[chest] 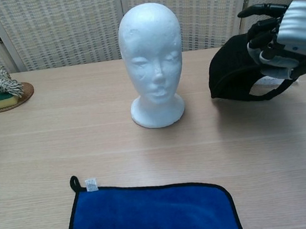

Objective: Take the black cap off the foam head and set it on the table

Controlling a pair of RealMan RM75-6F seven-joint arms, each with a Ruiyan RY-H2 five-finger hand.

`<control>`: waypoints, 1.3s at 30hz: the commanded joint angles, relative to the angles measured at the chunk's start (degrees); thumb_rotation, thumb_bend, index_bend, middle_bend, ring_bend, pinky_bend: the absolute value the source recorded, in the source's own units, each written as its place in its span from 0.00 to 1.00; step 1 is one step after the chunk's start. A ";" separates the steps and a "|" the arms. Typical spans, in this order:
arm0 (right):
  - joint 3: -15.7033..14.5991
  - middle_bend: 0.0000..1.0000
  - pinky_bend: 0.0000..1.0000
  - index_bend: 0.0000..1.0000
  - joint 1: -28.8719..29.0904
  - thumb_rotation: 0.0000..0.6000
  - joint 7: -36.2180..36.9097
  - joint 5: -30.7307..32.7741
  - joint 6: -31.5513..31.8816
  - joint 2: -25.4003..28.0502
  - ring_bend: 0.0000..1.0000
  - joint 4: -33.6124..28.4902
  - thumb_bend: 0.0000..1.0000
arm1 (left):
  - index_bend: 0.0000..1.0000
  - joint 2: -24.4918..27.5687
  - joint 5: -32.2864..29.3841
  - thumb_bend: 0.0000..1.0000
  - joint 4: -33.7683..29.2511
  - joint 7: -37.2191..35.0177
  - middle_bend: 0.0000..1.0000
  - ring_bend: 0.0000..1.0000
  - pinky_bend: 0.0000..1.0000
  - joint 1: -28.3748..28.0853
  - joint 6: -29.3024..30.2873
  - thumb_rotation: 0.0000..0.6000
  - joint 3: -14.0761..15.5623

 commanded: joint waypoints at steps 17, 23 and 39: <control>0.60 0.53 0.10 0.94 2.84 1.00 4.22 2.26 0.32 -3.75 0.34 2.27 0.47 | 0.30 0.06 -0.59 0.22 0.16 0.27 0.26 0.25 0.18 0.35 0.00 1.00 0.27; -0.37 0.53 0.10 0.94 0.81 1.00 5.27 2.08 -0.33 -4.21 0.34 2.93 0.47 | 0.30 -0.23 -0.43 0.22 0.38 0.08 0.26 0.25 0.18 0.25 -0.24 1.00 0.42; -0.63 0.42 0.06 0.70 -3.67 1.00 5.28 3.48 -2.82 -4.23 0.27 3.33 0.09 | 0.30 -0.34 -0.10 0.22 0.20 0.22 0.26 0.25 0.18 0.10 -0.29 1.00 0.50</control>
